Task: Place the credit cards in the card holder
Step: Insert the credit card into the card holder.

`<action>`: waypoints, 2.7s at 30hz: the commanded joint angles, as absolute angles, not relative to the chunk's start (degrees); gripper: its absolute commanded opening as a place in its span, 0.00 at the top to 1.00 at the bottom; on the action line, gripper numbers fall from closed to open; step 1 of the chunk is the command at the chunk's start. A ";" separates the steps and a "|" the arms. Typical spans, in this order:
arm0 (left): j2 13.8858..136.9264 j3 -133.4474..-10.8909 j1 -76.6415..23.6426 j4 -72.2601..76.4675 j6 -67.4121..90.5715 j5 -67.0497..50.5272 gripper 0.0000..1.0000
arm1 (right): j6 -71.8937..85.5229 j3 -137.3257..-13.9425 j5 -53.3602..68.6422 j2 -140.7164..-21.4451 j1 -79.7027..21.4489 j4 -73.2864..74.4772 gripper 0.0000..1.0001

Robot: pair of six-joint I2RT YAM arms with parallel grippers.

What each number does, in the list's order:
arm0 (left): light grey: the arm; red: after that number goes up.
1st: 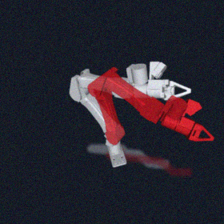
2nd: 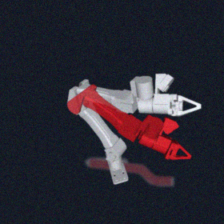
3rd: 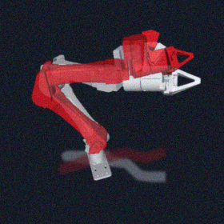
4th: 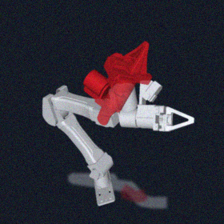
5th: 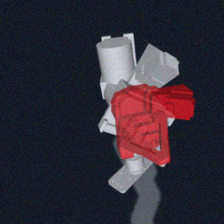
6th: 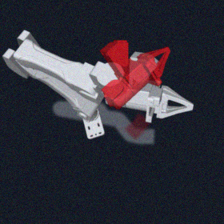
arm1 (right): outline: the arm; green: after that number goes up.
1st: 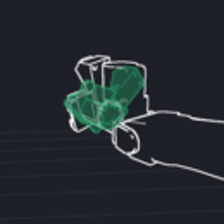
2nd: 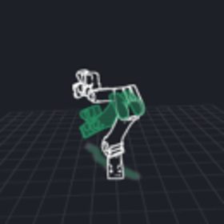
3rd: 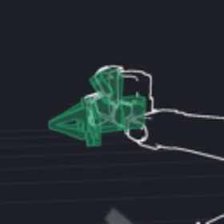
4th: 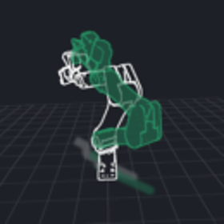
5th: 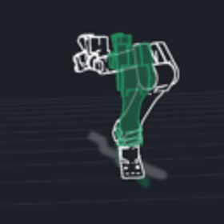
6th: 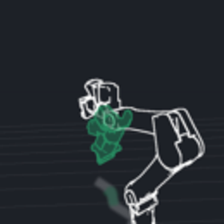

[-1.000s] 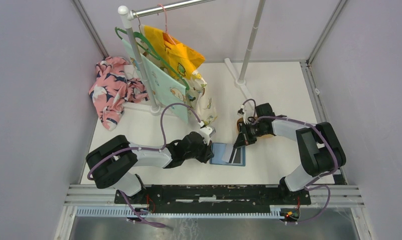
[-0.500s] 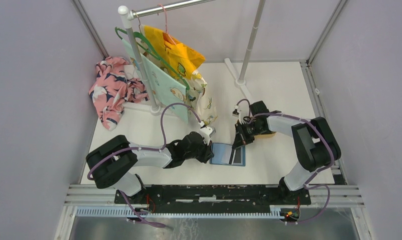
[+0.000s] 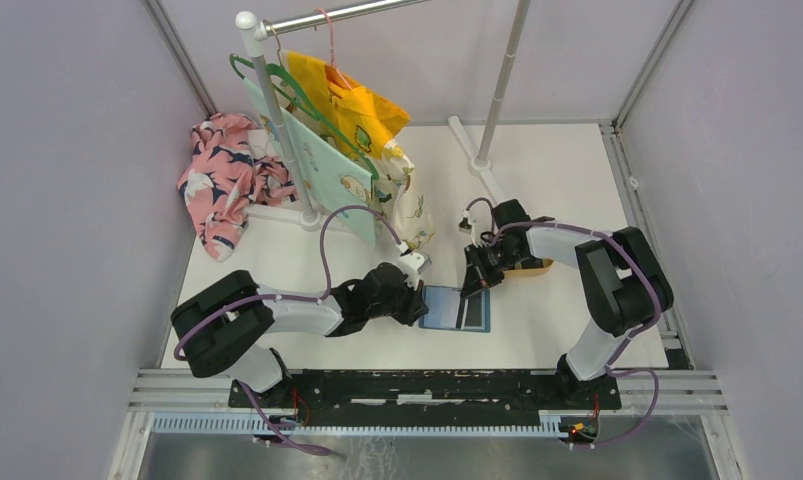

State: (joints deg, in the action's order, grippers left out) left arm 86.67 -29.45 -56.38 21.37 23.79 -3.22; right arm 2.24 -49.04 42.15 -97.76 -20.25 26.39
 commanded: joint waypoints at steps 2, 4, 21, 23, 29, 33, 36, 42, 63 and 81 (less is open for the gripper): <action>85.22 -29.26 -56.37 26.20 21.53 -5.32 0.84 | 0.46 -52.48 39.32 -101.04 -21.37 27.20 0.99; 85.13 -29.31 -56.35 26.33 21.56 -5.62 0.84 | 0.49 -53.56 39.96 -102.04 -21.73 27.79 0.98; 75.56 -30.45 -58.07 25.63 29.66 -4.36 0.61 | -1.05 -54.42 41.31 -103.60 -22.67 26.90 0.92; 76.54 -31.48 -60.13 26.15 31.80 -1.75 0.63 | -1.06 -54.40 41.23 -103.62 -22.66 26.81 0.92; 84.96 -39.84 -67.88 18.15 33.79 12.07 0.77 | -1.14 -54.33 41.27 -103.55 -22.67 26.81 0.92; 90.25 -44.52 -70.62 14.76 33.85 15.97 0.76 | -1.19 -54.31 41.31 -103.57 -22.67 26.74 0.92; 94.01 -48.25 -71.52 12.31 33.66 17.39 0.76 | -1.15 -54.32 41.40 -103.61 -22.63 26.72 0.91; 100.07 -55.00 -72.28 8.40 32.63 20.05 0.76 | -1.26 -54.31 41.68 -103.55 -22.64 26.81 0.90; 107.05 -61.61 -72.17 -1.14 31.97 31.18 0.56 | -1.83 -54.38 42.63 -103.38 -22.67 26.94 0.82; 104.96 -59.74 -72.18 -2.64 32.30 34.00 0.55 | -4.60 -56.44 44.33 -101.83 -22.62 29.17 0.60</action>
